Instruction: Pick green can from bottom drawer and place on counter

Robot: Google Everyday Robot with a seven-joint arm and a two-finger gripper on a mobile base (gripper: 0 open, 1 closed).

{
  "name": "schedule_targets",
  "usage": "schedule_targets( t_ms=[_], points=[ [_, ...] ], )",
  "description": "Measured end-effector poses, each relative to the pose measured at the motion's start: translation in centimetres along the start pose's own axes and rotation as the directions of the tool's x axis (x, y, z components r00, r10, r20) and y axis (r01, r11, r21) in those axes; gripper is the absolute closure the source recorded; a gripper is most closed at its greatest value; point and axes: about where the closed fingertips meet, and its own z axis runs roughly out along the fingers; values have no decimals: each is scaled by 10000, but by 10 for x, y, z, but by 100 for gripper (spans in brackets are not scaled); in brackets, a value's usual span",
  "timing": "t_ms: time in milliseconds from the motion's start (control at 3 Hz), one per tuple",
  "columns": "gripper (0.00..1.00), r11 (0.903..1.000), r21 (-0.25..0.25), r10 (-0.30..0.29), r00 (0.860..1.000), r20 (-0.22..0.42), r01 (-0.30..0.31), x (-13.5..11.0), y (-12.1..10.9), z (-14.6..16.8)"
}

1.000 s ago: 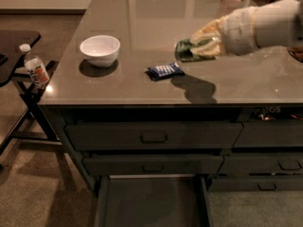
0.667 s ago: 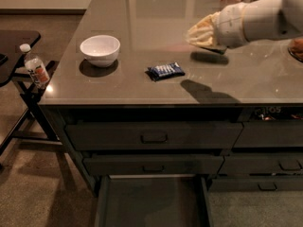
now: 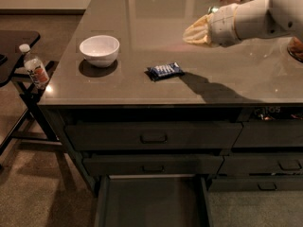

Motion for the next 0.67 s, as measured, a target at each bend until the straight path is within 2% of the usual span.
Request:
schedule_targets(
  t_ms=[667],
  points=[
    [34, 10000, -3, 4, 10000, 2, -4, 0, 0, 0]
  ],
)
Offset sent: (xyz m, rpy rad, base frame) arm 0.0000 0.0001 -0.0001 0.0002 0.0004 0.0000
